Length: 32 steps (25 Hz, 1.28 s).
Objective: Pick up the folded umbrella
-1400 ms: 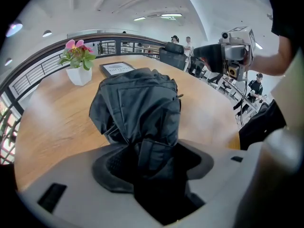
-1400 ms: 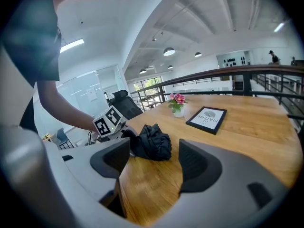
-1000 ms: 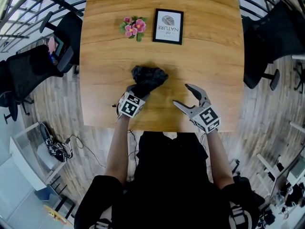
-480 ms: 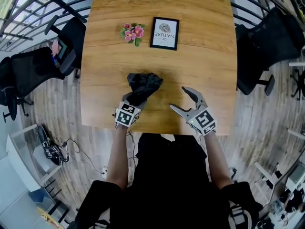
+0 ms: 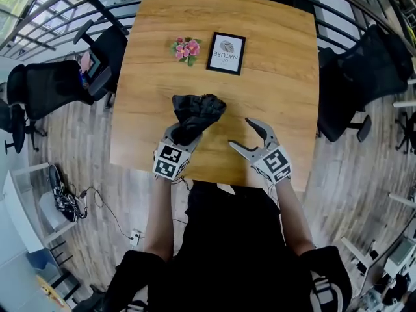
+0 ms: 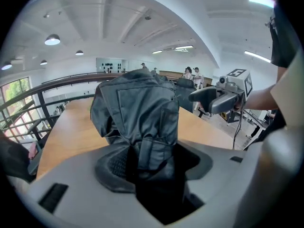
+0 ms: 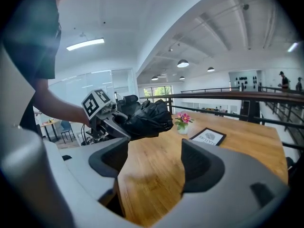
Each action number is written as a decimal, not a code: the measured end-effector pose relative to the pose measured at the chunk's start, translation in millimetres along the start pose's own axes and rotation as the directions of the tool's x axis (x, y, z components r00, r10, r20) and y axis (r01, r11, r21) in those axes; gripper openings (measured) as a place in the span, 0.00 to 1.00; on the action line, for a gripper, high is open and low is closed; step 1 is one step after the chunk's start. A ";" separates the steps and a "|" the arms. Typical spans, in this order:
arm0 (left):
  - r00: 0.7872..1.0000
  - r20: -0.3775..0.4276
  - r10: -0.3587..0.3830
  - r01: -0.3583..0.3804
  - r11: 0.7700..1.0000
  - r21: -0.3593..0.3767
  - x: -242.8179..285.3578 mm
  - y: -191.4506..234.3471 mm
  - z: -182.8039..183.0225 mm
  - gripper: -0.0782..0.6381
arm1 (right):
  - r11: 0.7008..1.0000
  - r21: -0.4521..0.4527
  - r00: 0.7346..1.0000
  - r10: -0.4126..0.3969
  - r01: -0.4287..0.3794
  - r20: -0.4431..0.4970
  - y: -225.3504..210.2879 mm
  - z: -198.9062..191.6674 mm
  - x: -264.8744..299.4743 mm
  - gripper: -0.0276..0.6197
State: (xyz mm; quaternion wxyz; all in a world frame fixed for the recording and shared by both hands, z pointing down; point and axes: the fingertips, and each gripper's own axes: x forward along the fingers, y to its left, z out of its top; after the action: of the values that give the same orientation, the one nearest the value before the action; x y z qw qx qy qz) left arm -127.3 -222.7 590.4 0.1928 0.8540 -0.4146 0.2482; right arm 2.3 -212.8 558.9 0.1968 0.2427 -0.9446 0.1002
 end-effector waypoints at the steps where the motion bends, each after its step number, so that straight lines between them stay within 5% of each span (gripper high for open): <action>1: 1.000 0.011 0.008 -0.008 1.000 0.009 -3.3 -3.0 6.3 0.48 | 1.000 -0.005 1.000 -0.003 0.003 0.014 -1.4 3.9 -2.3 0.58; 11: 0.992 0.101 0.079 -0.084 0.995 0.047 -36.1 -26.9 42.0 0.48 | 0.996 -0.089 0.999 -0.010 0.013 0.036 -10.9 36.3 -25.0 0.58; 32: 0.974 0.176 0.142 -0.167 0.977 0.133 -58.6 -52.1 87.1 0.48 | 0.994 -0.108 0.992 0.000 0.014 0.126 -24.7 34.9 -55.5 0.58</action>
State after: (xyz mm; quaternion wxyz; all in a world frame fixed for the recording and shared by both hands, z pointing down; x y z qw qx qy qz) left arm -93.6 -203.2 479.9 0.0743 0.8485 -0.4751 0.2207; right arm 47.9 -220.8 506.4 0.1500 0.2407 -0.9584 0.0323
